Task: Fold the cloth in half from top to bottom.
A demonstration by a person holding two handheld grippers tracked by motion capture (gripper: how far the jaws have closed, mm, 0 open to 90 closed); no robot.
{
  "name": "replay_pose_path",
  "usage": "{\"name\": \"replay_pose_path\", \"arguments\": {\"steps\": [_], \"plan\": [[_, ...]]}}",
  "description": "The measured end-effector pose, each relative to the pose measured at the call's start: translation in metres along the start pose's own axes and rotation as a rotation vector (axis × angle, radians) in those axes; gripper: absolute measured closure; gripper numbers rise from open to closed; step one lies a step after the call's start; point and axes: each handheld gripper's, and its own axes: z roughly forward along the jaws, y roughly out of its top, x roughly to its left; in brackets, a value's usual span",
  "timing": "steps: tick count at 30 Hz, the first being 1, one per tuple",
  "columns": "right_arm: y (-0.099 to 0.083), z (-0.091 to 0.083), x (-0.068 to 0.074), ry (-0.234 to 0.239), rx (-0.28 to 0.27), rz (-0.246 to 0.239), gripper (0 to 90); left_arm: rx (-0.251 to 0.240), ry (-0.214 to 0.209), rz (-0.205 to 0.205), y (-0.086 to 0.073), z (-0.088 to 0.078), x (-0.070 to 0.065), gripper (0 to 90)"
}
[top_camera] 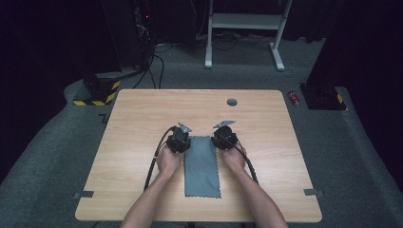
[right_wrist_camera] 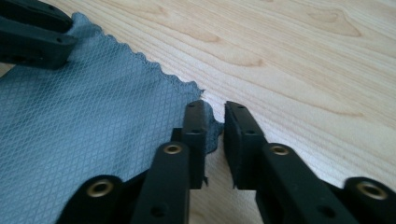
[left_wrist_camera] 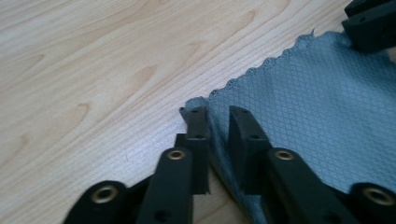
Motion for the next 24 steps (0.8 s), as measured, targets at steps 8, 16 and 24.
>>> {"name": "replay_pose_path", "arguments": {"steps": [8,16,24], "plan": [[0.001,0.000,0.002,0.012,0.001,-0.026,89.1,-0.003,-0.024,-0.002,0.002,-0.001,0.002,89.2],[0.006,-0.007,0.004,0.011,-0.025,-0.040,89.2,-0.044,-0.046,-0.044,0.001,-0.012,0.009,89.4],[0.017,0.003,0.010,0.003,0.004,-0.073,88.9,-0.027,-0.039,-0.096,-0.006,-0.007,0.016,89.0]]}}
